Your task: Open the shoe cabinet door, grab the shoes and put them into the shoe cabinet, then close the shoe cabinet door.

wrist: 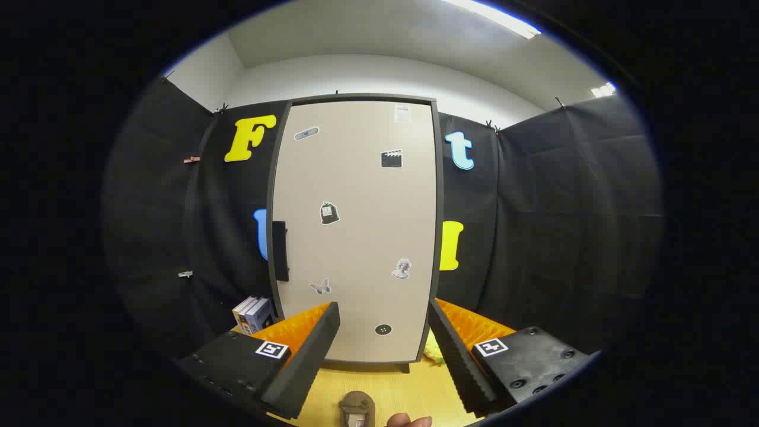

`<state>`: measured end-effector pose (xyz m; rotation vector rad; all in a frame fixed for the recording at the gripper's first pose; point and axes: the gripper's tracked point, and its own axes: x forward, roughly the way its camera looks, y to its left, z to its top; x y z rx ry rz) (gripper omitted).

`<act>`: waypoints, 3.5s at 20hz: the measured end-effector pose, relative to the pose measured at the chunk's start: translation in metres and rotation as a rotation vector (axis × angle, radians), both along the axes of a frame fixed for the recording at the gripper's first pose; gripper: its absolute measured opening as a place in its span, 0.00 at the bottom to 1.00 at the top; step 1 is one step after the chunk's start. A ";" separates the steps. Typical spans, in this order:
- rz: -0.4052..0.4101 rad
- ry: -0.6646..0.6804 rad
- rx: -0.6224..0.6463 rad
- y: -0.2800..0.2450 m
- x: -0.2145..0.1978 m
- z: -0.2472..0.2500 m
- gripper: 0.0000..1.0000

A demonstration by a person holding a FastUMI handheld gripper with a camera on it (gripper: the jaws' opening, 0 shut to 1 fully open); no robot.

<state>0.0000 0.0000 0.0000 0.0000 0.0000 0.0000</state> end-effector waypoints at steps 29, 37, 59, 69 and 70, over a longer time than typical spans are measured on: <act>0.049 -0.006 0.080 0.045 -0.006 0.020 0.98; 0.136 -0.037 0.104 0.109 0.041 0.047 0.98; 0.104 0.033 0.101 0.214 0.217 -0.003 0.80; 0.035 0.016 0.090 0.218 0.232 0.004 0.30; 0.046 0.023 0.090 0.218 0.231 0.004 0.30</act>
